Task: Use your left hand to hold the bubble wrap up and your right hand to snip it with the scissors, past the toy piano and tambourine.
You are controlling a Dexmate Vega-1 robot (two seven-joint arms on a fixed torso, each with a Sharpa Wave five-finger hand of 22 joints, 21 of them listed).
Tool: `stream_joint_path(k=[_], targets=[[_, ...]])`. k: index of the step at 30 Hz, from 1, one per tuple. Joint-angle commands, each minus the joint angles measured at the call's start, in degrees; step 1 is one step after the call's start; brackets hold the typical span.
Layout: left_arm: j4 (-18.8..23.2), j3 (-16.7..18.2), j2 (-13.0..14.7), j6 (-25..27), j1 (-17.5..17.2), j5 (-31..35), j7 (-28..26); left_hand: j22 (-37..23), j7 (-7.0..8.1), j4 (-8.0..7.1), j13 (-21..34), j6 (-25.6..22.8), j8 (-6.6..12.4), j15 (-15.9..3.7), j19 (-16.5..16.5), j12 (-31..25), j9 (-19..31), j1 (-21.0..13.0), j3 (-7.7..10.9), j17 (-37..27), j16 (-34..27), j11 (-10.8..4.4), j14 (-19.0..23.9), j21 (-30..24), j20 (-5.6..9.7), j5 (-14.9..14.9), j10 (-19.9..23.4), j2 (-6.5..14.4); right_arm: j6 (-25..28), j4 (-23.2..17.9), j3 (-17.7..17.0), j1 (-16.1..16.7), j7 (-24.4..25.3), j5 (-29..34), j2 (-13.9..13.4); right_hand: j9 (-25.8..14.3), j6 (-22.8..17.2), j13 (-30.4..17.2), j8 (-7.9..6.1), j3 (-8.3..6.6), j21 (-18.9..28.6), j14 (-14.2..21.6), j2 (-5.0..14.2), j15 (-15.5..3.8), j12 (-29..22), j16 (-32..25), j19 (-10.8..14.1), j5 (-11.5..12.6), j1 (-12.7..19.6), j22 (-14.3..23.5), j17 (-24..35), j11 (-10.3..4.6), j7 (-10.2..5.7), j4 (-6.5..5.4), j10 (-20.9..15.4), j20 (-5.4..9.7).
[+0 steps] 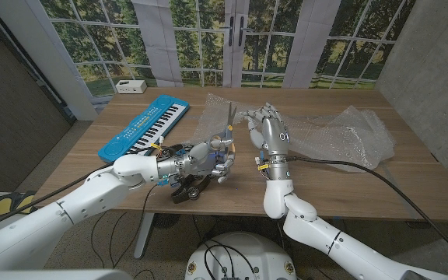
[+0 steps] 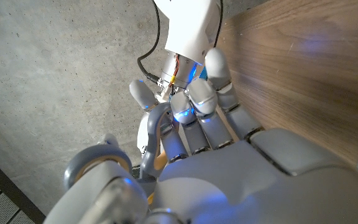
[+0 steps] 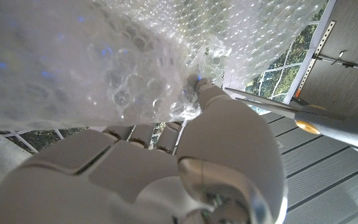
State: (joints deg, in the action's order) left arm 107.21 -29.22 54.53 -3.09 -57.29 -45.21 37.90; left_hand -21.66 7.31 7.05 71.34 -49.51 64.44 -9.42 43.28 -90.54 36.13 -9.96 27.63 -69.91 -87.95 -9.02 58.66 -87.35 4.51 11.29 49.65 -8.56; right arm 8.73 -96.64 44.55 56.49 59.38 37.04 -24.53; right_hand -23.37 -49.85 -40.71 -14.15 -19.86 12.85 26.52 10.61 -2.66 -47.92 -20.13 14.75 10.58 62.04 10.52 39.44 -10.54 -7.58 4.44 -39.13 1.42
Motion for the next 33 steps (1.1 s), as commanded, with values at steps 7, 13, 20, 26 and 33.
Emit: stream_joint_path(k=[7, 13, 20, 26, 33], targets=[[-0.7, 0.4, 0.1, -1.4, -0.7, 0.4, -0.2, -0.3, -6.71, 0.43, 0.1, -4.3, 0.10, -2.31, 0.7, -0.2, 0.4, 0.5, 0.46, -0.3, -0.7, -2.41, 0.8, -0.2, 1.84, 0.2, 0.7, -0.1, -4.5, -1.3, -1.4, 1.5, -1.3, -2.7, 1.6, -0.1, -0.8, 0.5, -0.03, 0.12, 0.4, 0.7, -0.37, -10.96, -0.4, -0.1, 0.8, -0.2, 0.1, 0.1, 0.5, -0.33, 0.37, 0.71, -1.8, -0.13], [-2.4, 1.6, 1.0, -3.9, -2.6, -0.9, 1.3, -0.1, -6.84, 0.56, 0.1, -4.5, 0.10, -2.30, 0.9, -0.1, 0.7, 0.4, 0.63, -0.5, -0.9, -2.33, 1.0, -0.2, 1.84, 0.2, 0.8, -0.1, -2.5, 0.1, 0.0, 0.8, -2.1, -1.5, 3.7, -0.1, -0.8, 0.7, 0.03, 0.14, 0.3, 0.9, -0.40, -10.96, -0.4, -0.1, 0.8, -0.2, 0.2, 0.1, 0.7, -0.44, 0.43, 0.87, -2.1, -0.16], [-2.1, 3.8, 2.0, -6.9, -3.9, 0.2, -0.6, -0.3, -6.95, 0.69, 0.2, -4.6, -0.29, -2.29, 0.9, -0.1, 0.5, 0.4, 0.74, -0.4, -0.9, -2.29, 0.8, -0.2, 1.85, 0.2, 0.8, -0.2, -1.4, 2.3, 1.3, -0.5, -1.1, -0.2, 5.5, -0.1, -0.8, 0.8, 0.10, 0.14, 0.3, 0.9, -0.43, -10.97, -0.2, 0.1, 0.8, -0.2, 0.2, 0.1, 0.8, -0.52, 0.36, 1.05, -1.9, -0.25], [-1.5, 3.6, 2.3, -6.0, -3.9, 0.8, -1.4, -0.4, -6.89, 0.80, 0.2, -4.5, -0.69, -2.29, 0.8, -0.1, 0.3, 0.4, 0.77, -0.5, -1.0, -2.29, 0.8, -0.3, 1.79, 0.2, 0.7, -0.4, -2.2, 2.1, 1.0, -0.9, 0.0, -0.3, 5.0, -0.1, -0.9, 1.1, 0.13, 0.13, 0.3, 1.0, -0.37, -10.97, -0.2, 0.1, 0.9, -0.2, 0.2, 0.1, 0.9, -0.54, 0.27, 1.15, -2.1, -0.31], [-1.0, 3.3, 2.7, -4.6, -4.6, 0.5, -2.1, -0.4, -7.22, 0.89, 0.2, -4.3, -1.11, -2.28, 0.6, -0.1, 0.3, 0.5, 0.73, -0.3, -0.9, -2.23, 0.6, -0.2, 1.69, 0.3, 0.4, -0.6, -2.1, 0.2, -0.2, 0.3, -0.3, -1.0, 3.5, -0.1, -1.1, 1.3, 0.12, 0.20, 0.3, 1.2, -0.41, -10.96, -0.2, 0.1, 1.1, -0.2, 0.2, 0.1, 1.0, -0.57, 0.26, 1.23, -2.4, -0.30]])
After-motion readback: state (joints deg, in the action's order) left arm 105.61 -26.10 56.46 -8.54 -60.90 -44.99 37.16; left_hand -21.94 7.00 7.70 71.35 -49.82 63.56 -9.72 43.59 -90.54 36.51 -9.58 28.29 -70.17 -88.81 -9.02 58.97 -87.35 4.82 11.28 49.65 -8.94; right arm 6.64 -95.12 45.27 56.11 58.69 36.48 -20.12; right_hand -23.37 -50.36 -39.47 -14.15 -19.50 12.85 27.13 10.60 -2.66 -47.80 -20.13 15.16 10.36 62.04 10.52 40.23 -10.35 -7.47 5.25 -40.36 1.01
